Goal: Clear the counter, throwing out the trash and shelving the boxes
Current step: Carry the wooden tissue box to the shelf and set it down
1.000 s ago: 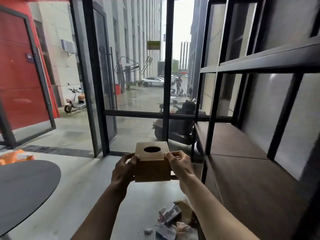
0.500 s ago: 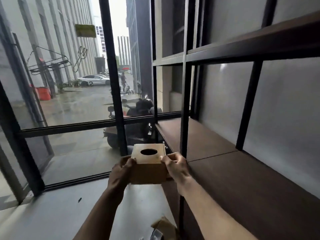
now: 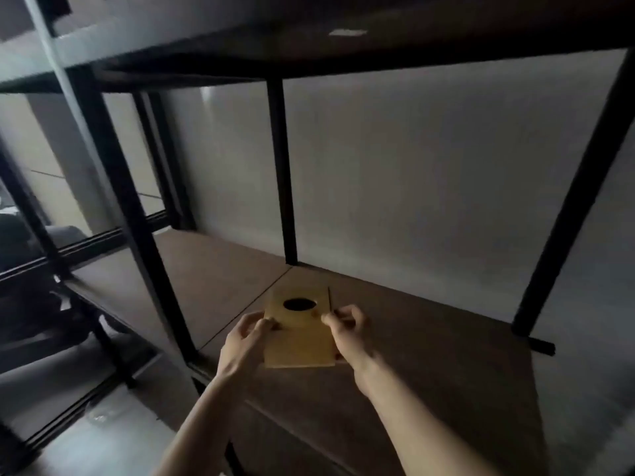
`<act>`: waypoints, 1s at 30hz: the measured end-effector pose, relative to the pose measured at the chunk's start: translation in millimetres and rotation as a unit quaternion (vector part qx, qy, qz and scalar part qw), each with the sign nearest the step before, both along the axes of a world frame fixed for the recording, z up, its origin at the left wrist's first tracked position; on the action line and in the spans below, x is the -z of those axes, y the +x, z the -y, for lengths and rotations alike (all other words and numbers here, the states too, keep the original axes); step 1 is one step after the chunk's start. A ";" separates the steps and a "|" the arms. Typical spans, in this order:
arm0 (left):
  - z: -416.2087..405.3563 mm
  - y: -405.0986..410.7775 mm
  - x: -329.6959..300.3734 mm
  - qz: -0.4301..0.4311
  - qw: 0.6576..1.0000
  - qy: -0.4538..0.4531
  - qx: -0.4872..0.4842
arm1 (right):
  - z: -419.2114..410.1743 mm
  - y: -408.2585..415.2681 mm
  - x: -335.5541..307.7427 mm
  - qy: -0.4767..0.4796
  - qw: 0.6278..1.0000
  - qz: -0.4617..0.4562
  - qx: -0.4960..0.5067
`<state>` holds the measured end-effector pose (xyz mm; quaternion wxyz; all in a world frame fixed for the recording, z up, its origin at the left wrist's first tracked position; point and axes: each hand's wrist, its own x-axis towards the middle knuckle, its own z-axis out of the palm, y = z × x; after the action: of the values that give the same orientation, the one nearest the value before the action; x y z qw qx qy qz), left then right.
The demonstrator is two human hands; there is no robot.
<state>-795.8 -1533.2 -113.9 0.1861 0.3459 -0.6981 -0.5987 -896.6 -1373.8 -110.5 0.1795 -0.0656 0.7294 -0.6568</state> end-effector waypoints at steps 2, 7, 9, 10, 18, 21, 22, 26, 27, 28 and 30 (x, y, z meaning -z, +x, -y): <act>-7.6 -33.9 12.1 0.012 0.999 0.000 0.050 | -16.4 -19.9 11.4 0.008 0.999 0.017 0.028; -8.7 -87.7 47.6 0.049 0.990 0.022 0.127 | -35.2 -46.2 41.6 0.043 0.993 0.062 0.088; -0.2 -98.2 64.3 0.061 0.988 0.025 0.143 | -31.9 -50.1 54.7 0.058 0.990 0.071 0.111; 5.9 -102.8 73.0 0.065 0.986 0.024 0.149 | -28.2 -50.7 61.7 0.067 0.988 0.076 0.118; 51.7 -105.6 144.3 0.112 0.968 0.047 0.219 | 14.2 -29.6 120.1 0.155 0.968 0.100 0.167; 65.5 -98.2 168.6 0.131 0.963 0.047 0.231 | 30.3 -19.8 139.1 0.196 0.962 0.105 0.156; 68.3 -96.3 174.0 0.135 0.962 0.046 0.235 | 34.3 -17.5 146.5 0.203 0.961 0.104 0.153; 75.2 -94.8 190.8 0.144 0.956 0.028 0.255 | 47.2 -9.4 167.7 0.233 0.952 0.116 0.162; 76.2 -94.7 193.9 0.147 0.954 0.024 0.261 | 48.8 -8.2 171.6 0.239 0.950 0.121 0.162; 77.4 -95.0 197.7 0.151 0.951 0.021 0.269 | 49.9 -7.4 173.9 0.244 0.948 0.122 0.162; 78.3 -96.2 203.9 0.157 0.946 0.022 0.282 | 50.5 -6.4 177.6 0.246 0.948 0.125 0.158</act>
<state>-892.1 -1611.5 -317.8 -0.1097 0.2288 -0.7744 -0.5796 -903.0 -1424.3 -288.1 0.1739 0.1794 0.8413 -0.4794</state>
